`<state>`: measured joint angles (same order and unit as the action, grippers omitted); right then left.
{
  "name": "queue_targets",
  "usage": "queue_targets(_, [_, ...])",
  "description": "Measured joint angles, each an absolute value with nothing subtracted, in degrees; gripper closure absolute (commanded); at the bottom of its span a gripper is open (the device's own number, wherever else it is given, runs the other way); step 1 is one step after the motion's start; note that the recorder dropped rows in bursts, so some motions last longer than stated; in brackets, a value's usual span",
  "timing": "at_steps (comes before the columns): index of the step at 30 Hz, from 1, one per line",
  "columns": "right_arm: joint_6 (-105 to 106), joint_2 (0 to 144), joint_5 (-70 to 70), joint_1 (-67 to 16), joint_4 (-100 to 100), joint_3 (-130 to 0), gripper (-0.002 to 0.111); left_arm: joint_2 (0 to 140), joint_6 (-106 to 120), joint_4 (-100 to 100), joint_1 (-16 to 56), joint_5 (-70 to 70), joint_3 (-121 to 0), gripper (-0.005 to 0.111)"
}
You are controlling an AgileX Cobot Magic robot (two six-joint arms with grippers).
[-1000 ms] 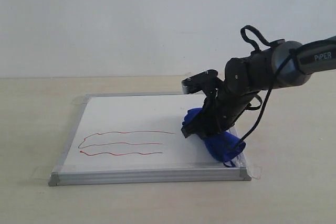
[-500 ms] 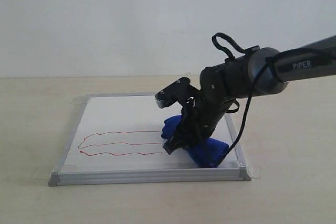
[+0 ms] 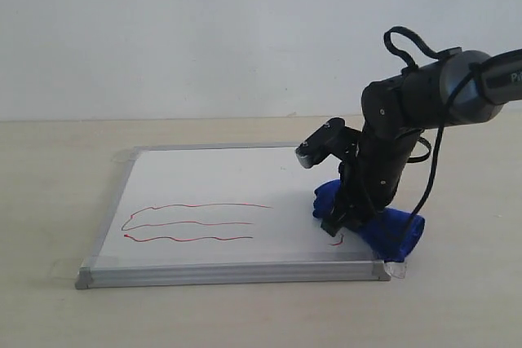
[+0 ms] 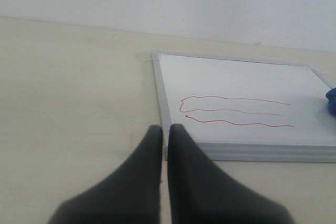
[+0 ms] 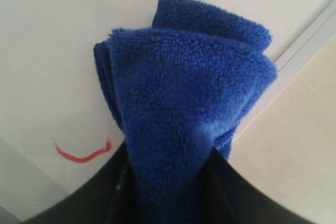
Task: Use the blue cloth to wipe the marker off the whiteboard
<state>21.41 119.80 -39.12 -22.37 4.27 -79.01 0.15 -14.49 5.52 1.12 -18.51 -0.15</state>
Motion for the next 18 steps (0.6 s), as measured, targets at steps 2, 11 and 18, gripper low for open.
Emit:
queue_targets(2, [23.3,119.7,-39.0,-22.7,4.3,-78.5,0.109,0.1,-14.5,5.5,1.1,-18.5,-0.2,0.103])
queue_targets(11, [34.4,118.7,-44.0,-26.3,-1.5,-78.1,0.109,0.1,-14.5,5.5,1.1,-18.5,-0.2,0.103])
queue_targets(18, [35.6,118.1,-44.1,-27.2,-3.0,-77.6,0.109,0.1,-14.5,5.5,1.1,-18.5,-0.2,0.103])
